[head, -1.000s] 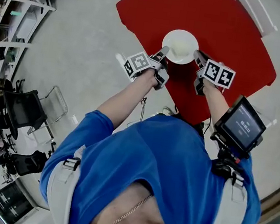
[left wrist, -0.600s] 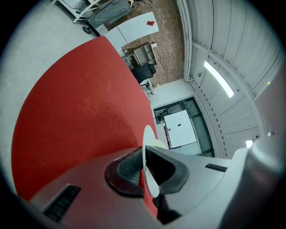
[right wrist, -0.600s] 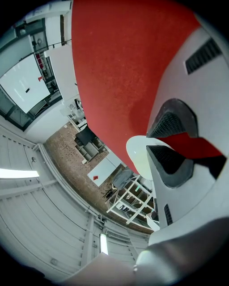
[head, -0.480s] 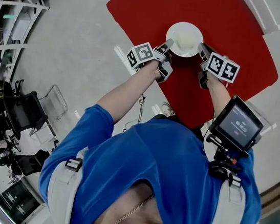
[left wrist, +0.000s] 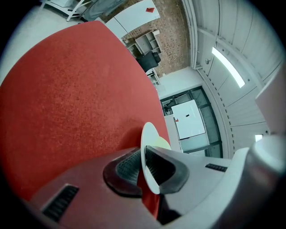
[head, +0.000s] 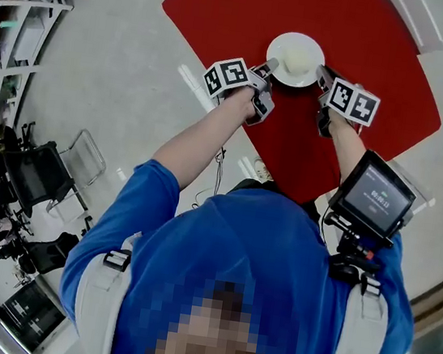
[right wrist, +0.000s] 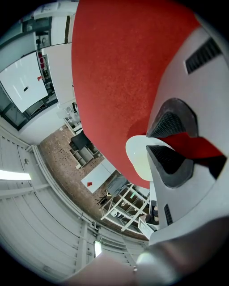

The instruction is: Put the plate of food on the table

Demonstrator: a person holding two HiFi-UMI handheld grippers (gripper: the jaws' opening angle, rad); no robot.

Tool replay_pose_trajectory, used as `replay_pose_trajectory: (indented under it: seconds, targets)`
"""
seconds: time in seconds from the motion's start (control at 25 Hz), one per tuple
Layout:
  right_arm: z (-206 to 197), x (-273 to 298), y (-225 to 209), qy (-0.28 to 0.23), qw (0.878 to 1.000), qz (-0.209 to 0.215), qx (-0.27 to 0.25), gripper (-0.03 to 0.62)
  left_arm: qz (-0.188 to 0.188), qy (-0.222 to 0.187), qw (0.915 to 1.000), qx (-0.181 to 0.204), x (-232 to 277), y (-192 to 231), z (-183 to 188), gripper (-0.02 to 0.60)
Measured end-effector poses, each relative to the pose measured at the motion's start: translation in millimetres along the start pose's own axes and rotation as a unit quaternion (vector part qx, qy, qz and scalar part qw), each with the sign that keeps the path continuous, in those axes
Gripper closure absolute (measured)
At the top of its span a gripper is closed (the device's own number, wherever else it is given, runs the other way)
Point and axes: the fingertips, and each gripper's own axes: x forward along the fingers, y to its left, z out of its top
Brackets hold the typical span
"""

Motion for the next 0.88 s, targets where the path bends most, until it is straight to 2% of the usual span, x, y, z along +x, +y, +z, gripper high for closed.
replay_pose_trajectory:
  seconds: [0.44, 0.88]
  targets:
    - [-1.8, 0.0, -5.2, 0.015, 1.000, -0.026, -0.010, 0.549, 0.039, 0.039, 0.9983, 0.021, 5.5, 5.1, -8.9, 0.554]
    - [-4.1, 2.1, -7.0, 0.034, 0.998, -0.047, -0.021, 0.549, 0.054, 0.061, 0.9952, 0.055, 6.1, 3.3, -10.2, 0.549]
